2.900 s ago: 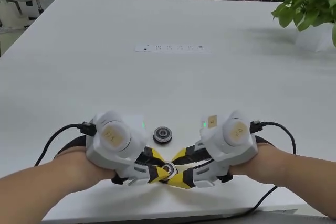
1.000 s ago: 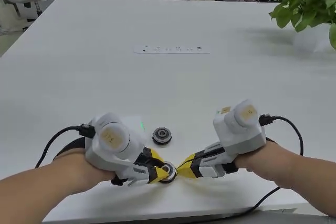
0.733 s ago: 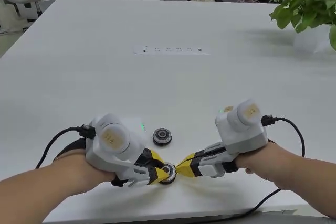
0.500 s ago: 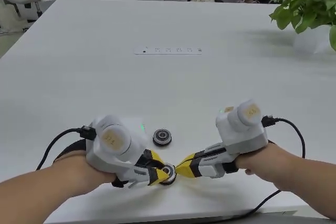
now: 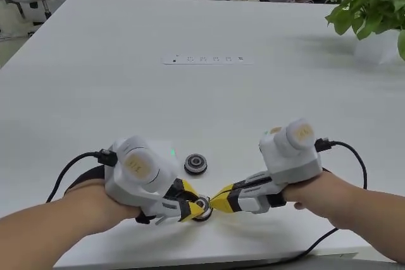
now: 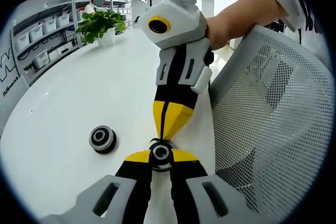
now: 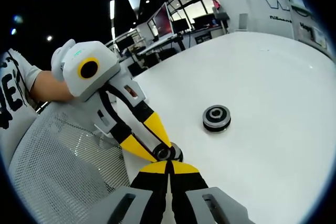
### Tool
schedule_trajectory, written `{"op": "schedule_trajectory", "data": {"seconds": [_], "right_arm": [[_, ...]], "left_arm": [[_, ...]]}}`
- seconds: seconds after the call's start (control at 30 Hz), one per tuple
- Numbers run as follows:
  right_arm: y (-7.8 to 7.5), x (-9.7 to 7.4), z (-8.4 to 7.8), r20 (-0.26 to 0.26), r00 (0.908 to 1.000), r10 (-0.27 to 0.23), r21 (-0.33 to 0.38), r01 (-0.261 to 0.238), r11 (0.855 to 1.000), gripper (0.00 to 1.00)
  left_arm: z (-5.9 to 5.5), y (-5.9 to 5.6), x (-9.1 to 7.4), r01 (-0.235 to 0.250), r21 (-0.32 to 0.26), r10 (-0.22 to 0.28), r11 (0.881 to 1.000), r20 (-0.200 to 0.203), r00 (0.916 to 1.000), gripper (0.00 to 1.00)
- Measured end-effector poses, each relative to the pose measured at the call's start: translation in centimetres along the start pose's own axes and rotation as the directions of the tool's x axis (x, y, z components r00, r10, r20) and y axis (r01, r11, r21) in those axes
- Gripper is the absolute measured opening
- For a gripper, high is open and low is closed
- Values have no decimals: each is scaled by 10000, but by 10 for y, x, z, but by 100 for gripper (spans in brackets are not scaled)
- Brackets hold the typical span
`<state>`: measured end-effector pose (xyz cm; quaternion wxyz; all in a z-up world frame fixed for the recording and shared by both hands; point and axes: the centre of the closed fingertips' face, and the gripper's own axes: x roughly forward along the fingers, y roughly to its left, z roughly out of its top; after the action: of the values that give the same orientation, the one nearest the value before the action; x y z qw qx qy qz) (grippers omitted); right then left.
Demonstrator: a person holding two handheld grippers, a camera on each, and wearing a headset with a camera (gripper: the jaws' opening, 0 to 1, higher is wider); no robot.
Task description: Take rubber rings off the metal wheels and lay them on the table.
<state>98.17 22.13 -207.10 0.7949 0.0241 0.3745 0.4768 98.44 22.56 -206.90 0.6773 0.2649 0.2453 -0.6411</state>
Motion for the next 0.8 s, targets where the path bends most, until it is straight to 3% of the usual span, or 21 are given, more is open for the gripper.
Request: {"op": "schedule_trajectory", "data": {"seconds": [0.8], "right_arm": [[6, 3, 5, 111, 9996, 272, -103, -271, 9996, 0]], "left_arm": [[0, 0, 0, -8, -53, 8, 10000, -3, 10000, 8]]}}
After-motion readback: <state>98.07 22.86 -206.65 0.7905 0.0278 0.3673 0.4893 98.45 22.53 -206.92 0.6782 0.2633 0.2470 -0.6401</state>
